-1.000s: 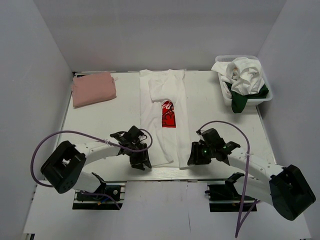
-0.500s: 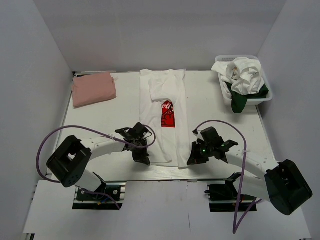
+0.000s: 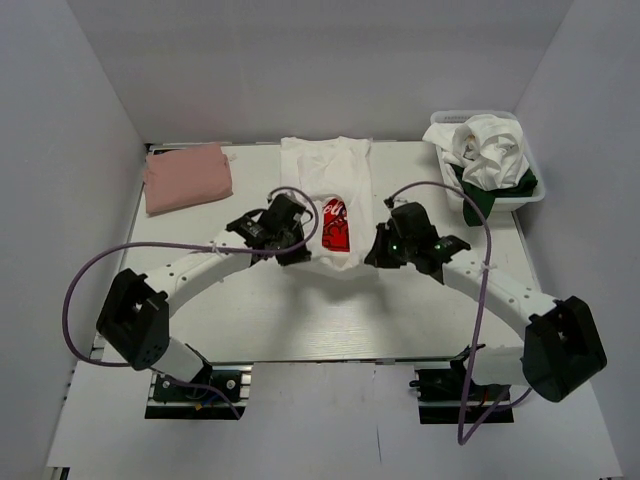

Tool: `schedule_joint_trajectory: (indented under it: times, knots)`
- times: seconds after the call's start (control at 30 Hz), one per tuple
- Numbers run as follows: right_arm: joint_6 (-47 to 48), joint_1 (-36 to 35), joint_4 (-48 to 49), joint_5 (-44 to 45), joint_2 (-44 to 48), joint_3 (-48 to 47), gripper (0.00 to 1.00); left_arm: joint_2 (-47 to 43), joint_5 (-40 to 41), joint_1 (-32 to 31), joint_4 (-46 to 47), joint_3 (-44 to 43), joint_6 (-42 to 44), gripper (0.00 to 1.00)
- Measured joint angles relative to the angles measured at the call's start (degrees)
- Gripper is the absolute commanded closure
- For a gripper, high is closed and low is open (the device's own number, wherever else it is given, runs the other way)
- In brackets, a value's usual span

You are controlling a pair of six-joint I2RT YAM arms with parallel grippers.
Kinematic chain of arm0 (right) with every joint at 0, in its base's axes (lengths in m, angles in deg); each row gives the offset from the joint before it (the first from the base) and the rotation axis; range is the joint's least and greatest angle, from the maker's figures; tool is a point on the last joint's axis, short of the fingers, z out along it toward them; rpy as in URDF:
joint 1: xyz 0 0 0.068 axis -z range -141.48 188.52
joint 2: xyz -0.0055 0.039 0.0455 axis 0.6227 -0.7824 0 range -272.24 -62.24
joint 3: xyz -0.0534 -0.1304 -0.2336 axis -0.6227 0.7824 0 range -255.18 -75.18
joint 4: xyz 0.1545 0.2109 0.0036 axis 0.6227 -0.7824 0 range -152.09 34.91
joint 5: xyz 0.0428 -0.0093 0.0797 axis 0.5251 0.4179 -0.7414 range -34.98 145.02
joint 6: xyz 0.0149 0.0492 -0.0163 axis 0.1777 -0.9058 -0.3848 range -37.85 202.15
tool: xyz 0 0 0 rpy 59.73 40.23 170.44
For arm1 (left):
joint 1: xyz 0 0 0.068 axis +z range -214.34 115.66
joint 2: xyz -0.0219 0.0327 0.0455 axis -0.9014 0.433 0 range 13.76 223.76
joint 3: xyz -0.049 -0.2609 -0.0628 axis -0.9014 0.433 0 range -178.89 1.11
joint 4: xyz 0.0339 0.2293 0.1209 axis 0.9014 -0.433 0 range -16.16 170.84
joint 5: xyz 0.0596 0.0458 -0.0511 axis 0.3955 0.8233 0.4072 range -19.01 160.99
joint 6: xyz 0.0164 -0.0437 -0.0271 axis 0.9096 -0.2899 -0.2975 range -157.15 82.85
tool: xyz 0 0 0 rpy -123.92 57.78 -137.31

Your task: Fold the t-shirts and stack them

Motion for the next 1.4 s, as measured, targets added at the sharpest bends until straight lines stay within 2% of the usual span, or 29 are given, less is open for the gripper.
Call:
schedule_joint_trajectory:
  times: [0.2, 0.33, 0.7, 0.73, 0.77, 0.8, 0.83, 0.87, 0.9, 0.93, 0.97, 1.07, 1.17, 1.3, 1.4]
  knots:
    - [-1.11, 1.75, 0.83, 7.8, -11.17, -12.76, 1.0, 7.8, 7.37, 3.98, -0.85, -12.96, 1.07, 1.0]
    - [-0.92, 2.99, 1.77, 10.99, -17.81, -18.91, 1.0, 15.32, 9.62, 6.6, -0.9, -18.34, 2.51, 1.0]
    - [0.24, 6.64, 2.93, 11.54, -35.98, -33.59, 1.0, 27.65, 10.25, 11.45, 0.26, -30.01, 7.67, 1.0]
    - [0.33, 6.88, 3.08, 11.56, -37.09, -34.25, 1.0, 28.76, 10.29, 11.82, 0.59, -30.84, 7.89, 0.96]
    - [0.39, 7.17, 3.17, 11.67, -38.29, -35.21, 0.98, 30.29, 10.34, 12.35, 0.57, -32.17, 8.04, 0.87]
    - [0.44, 7.5, 3.19, 11.65, -39.69, -36.48, 0.78, 31.85, 10.36, 12.85, 0.79, -33.59, 8.39, 0.56]
    - [0.74, 7.82, 3.3, 11.5, -41.33, -38.14, 0.66, 33.64, 10.34, 13.42, 1.22, -35.06, 9.16, 0.47]
    - [1.01, 8.15, 3.78, 11.21, -43.01, -39.85, 0.41, 35.54, 10.23, 13.92, 1.55, -36.83, 9.62, 0.37]
    - [1.05, 8.46, 4.26, 10.69, -44.65, -41.33, 0.26, 37.38, 10.16, 14.4, 2.21, -38.47, 10.43, 0.21]
    - [1.51, 8.72, 4.31, 10.27, -45.92, -42.82, 0.12, 38.99, 10.03, 14.82, 2.62, -40.02, 11.28, 0.12]
    - [2.58, 8.98, 4.26, 9.2, -47.28, -44.54, 0.1, 40.37, 9.92, 15.1, 2.47, -41.62, 11.67, 0.01]
    - [5.62, 9.33, 4.24, 7.43, -48.35, -46.77, 0.1, 41.29, 9.6, 16.02, 2.69, -43.47, 13.33, 0.0]
    - [8.37, 9.25, 5.09, 3.72, -45.68, -45.18, 0.1, 37.59, 9.38, 16.11, 4.46, -40.28, 14.62, 0.0]
    - [10.49, 8.66, 7.3, -0.39, -37.55, -35.93, 0.1, 25.22, 8.83, 16.02, 8.72, -25.31, 15.5, 0.0]
    - [11.89, 8.2, 8.57, -2.56, -31.95, -28.2, 0.1, 18.1, 8.07, 15.87, 9.77, -17.31, 15.67, 0.0]
